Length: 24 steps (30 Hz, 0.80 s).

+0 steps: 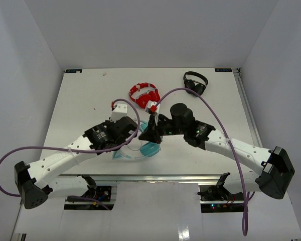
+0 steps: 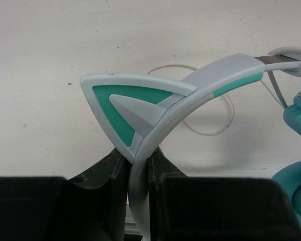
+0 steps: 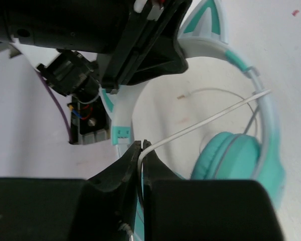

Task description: Wrap the headphones

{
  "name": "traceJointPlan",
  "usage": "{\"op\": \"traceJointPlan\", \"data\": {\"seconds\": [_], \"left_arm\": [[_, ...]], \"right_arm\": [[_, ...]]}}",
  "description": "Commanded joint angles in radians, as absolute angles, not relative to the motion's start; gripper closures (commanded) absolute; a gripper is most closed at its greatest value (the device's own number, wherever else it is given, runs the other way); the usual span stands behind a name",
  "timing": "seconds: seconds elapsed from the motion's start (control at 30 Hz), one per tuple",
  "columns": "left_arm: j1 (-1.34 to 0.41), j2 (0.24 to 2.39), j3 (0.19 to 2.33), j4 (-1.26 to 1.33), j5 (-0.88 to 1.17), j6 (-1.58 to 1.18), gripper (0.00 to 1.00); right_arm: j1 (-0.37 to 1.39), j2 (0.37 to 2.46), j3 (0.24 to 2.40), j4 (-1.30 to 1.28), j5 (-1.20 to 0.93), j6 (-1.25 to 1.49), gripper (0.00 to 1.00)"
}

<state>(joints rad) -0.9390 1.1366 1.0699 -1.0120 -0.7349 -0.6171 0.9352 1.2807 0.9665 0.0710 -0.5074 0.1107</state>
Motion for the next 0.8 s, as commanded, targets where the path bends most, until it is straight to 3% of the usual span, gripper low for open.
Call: {"op": "traceJointPlan", "data": {"seconds": [0.0,0.3,0.53,0.77], "left_arm": [[-0.925,1.072,1.125,-1.055,-0.906,-0.804,1.0],[-0.925,0.99,1.118,-1.01,-0.908,-0.834,1.0],[-0.925,0.968,1.147,-1.032,-0.925,-0.9,1.0],[-0.925,0.96,1.183,-1.065,-0.939,-0.924,1.0]], "right_arm": [[0.949,1.25,0.946,0.274,-0.706,0.176,0.88],[0.948,1.243,0.922,0.338,-0.753,0.205,0.81],[0.951,1.266,0.9,0.413,-0.776,0.247,0.92],[0.957,1.294,0.876,0.523,-0.815,0.291,0.92]]}}
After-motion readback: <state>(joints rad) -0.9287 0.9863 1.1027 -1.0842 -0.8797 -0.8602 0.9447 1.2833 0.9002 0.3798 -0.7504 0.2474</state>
